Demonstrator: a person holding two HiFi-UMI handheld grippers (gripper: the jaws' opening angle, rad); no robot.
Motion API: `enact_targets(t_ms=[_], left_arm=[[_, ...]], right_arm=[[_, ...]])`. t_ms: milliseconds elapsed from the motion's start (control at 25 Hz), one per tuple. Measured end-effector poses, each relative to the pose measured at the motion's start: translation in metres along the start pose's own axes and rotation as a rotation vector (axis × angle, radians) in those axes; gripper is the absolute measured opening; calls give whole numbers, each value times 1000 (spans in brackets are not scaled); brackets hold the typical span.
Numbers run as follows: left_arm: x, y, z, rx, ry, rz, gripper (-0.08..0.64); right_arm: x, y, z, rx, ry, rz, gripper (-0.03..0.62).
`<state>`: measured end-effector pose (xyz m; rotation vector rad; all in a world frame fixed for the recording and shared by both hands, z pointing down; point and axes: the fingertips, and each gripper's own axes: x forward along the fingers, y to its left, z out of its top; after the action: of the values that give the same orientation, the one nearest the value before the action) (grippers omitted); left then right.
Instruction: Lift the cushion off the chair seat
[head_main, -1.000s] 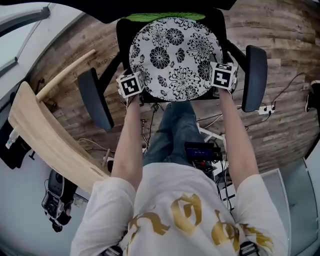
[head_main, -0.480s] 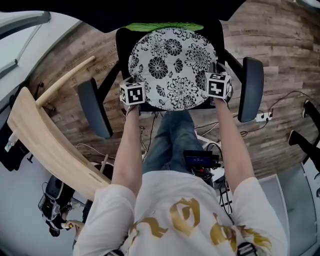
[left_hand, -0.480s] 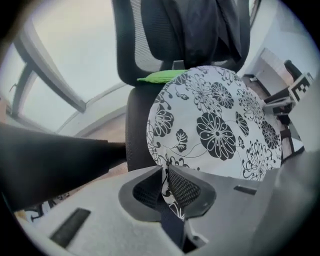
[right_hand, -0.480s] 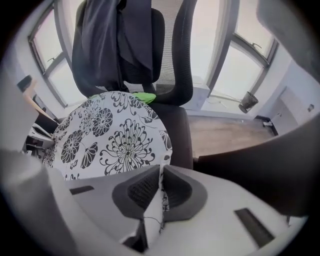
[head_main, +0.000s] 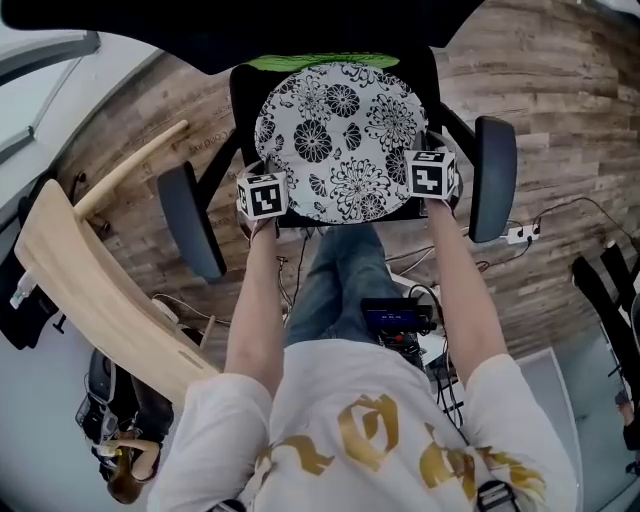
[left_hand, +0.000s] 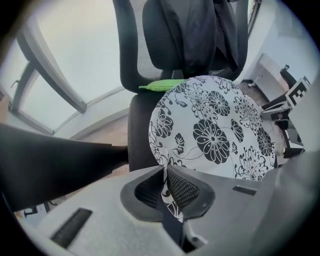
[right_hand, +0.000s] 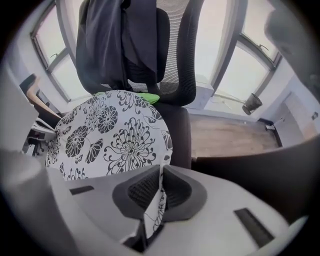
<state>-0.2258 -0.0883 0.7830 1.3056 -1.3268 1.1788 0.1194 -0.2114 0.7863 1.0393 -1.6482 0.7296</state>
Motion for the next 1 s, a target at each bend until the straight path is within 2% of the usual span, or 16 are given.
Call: enact_targets(t_ms=[160,440,1000], left_arm=[[-7,-3,1,-3,-13,-18,25],[-26,-6,3,60,-33,-34,25],[-71,-6,3,-17,-127,-41,23]], right_arm=[[-9,1,0,-38,5,-14,21],[-30,2,7,-40,-26,-27,21],[-84,4,18,-16,-126,-27,20]])
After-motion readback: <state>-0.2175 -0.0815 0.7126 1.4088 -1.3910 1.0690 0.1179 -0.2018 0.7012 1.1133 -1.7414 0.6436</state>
